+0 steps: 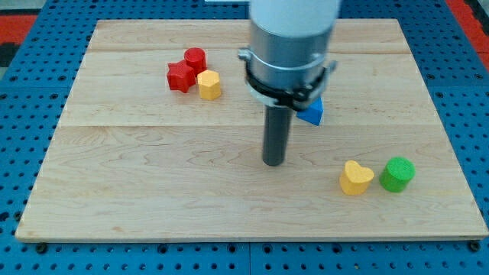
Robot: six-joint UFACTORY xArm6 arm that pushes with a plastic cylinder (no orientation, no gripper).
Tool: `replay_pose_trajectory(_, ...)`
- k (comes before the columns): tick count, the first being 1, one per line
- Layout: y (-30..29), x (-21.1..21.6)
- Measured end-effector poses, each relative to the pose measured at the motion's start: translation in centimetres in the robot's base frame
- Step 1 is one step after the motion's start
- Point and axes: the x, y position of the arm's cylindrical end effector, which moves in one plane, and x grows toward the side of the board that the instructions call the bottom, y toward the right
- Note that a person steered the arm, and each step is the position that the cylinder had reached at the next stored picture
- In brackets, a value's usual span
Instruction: Push the blue triangle into the green circle
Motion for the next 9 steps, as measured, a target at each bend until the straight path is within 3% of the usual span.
replay_pose_trajectory(4, 0.7, -10.8)
replay_pose_trajectory(9, 11.3, -8.7)
